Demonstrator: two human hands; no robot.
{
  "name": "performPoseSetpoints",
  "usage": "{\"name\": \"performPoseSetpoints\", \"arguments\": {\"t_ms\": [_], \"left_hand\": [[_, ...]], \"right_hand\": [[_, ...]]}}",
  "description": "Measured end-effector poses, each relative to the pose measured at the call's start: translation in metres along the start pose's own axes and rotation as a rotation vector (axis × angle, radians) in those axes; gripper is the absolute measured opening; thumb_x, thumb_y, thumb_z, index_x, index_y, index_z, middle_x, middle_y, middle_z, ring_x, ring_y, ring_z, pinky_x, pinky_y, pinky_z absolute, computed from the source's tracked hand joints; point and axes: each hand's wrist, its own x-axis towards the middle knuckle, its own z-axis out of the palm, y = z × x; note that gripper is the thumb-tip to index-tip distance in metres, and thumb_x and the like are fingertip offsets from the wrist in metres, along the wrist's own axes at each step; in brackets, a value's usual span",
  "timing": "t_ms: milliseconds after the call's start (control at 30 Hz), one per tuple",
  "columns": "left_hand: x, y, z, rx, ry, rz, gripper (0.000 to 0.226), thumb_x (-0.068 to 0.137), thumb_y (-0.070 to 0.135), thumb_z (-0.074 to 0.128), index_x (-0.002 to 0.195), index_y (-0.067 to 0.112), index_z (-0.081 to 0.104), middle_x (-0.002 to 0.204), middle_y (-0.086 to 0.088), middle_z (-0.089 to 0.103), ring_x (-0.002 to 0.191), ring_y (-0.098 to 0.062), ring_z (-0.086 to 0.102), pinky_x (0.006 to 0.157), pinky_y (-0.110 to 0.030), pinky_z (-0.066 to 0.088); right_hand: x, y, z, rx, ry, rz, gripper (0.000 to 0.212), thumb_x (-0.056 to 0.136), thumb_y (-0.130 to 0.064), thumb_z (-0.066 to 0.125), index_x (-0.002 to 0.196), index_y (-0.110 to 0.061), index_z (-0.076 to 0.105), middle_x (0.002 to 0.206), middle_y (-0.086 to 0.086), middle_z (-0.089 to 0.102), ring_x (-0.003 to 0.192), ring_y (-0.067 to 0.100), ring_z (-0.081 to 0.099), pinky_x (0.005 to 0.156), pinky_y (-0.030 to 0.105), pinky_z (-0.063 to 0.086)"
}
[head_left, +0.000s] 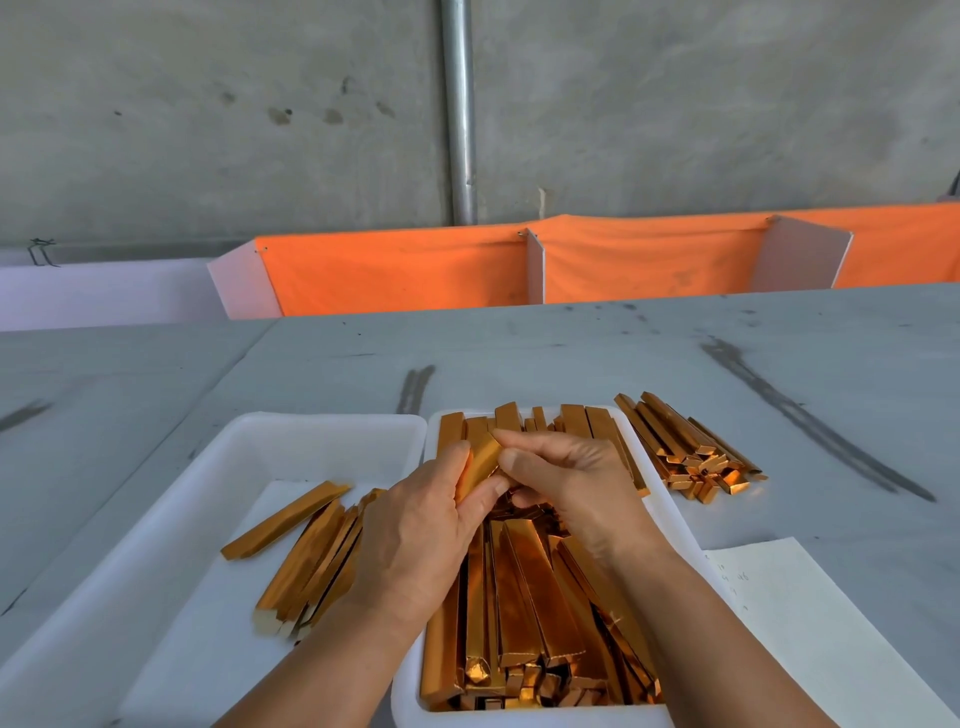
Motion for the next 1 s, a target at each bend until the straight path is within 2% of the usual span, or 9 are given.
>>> {"name": "performPoseSetpoints", "arguments": {"t_ms": [200, 400, 567, 633, 733, 833, 933, 1000], "left_hand": [[0.000, 0.000, 0.001, 0.030, 0.012, 0.000, 0.048, 0.086, 0.069, 0.034, 0.106, 0.029, 0.052, 0.059, 0.018, 0.040, 0.049, 0.002, 0.043, 0.047, -0.010, 0.025], [0.000, -0.002, 0.004, 0.010, -0.001, 0.008, 0.047, 0.088, 0.070, 0.030, 0.112, 0.034, 0.049, 0.058, 0.017, 0.042, 0.050, 0.001, 0.047, 0.047, -0.013, 0.031], [0.000, -0.002, 0.005, 0.014, 0.008, 0.002, 0.046, 0.088, 0.070, 0.031, 0.109, 0.035, 0.050, 0.056, 0.017, 0.042, 0.048, 0.002, 0.046, 0.046, -0.010, 0.027], [0.001, -0.002, 0.006, -0.019, 0.005, 0.001, 0.055, 0.086, 0.075, 0.029, 0.118, 0.036, 0.049, 0.065, 0.016, 0.050, 0.056, 0.001, 0.052, 0.050, -0.013, 0.036], [0.004, 0.001, 0.000, -0.127, 0.018, -0.081, 0.069, 0.083, 0.077, 0.026, 0.134, 0.033, 0.043, 0.091, 0.017, 0.058, 0.075, 0.002, 0.057, 0.064, -0.024, 0.052], [0.010, 0.000, -0.009, -0.210, 0.114, -0.197, 0.064, 0.085, 0.069, 0.031, 0.130, 0.028, 0.049, 0.103, 0.012, 0.060, 0.085, 0.002, 0.056, 0.070, -0.023, 0.049], [0.015, -0.004, -0.021, -0.208, 0.208, -0.262, 0.045, 0.093, 0.053, 0.043, 0.124, 0.024, 0.055, 0.106, 0.010, 0.061, 0.090, -0.004, 0.056, 0.067, -0.011, 0.037], [0.020, -0.010, -0.031, -0.170, 0.239, -0.288, 0.034, 0.094, 0.044, 0.049, 0.120, 0.024, 0.058, 0.107, 0.010, 0.059, 0.092, -0.006, 0.054, 0.069, -0.013, 0.036]], "right_hand": [[0.002, 0.001, 0.003, 0.016, 0.052, 0.014, 0.023, 0.088, -0.006, 0.071, 0.095, -0.027, 0.078, 0.083, 0.006, 0.076, 0.070, 0.013, 0.068, 0.065, 0.020, 0.056], [0.002, 0.001, 0.003, 0.025, 0.086, -0.010, 0.025, 0.090, -0.006, 0.068, 0.092, -0.029, 0.079, 0.085, 0.003, 0.076, 0.065, 0.009, 0.066, 0.062, 0.017, 0.054], [0.002, 0.003, 0.004, 0.002, 0.062, -0.035, 0.029, 0.092, -0.005, 0.066, 0.089, -0.031, 0.078, 0.082, 0.001, 0.075, 0.066, 0.009, 0.067, 0.061, 0.018, 0.054], [0.004, 0.003, 0.001, 0.001, 0.099, -0.038, 0.028, 0.093, -0.004, 0.063, 0.090, -0.028, 0.077, 0.080, 0.001, 0.074, 0.067, 0.011, 0.067, 0.060, 0.020, 0.055], [0.006, 0.001, -0.007, 0.032, 0.164, 0.006, 0.025, 0.094, -0.004, 0.058, 0.092, -0.021, 0.076, 0.073, 0.009, 0.070, 0.060, 0.014, 0.064, 0.054, 0.021, 0.053], [0.006, 0.001, -0.010, -0.027, 0.103, 0.083, 0.025, 0.096, -0.004, 0.053, 0.092, -0.017, 0.073, 0.064, 0.010, 0.066, 0.046, 0.013, 0.055, 0.045, 0.022, 0.048], [0.006, 0.004, -0.008, -0.200, 0.020, 0.148, 0.027, 0.097, -0.007, 0.052, 0.090, -0.021, 0.073, 0.058, 0.005, 0.064, 0.045, 0.013, 0.053, 0.041, 0.022, 0.044], [0.006, 0.006, -0.007, -0.335, -0.040, 0.171, 0.026, 0.097, -0.013, 0.053, 0.089, -0.026, 0.073, 0.059, 0.005, 0.065, 0.047, 0.014, 0.054, 0.043, 0.022, 0.044]]}}
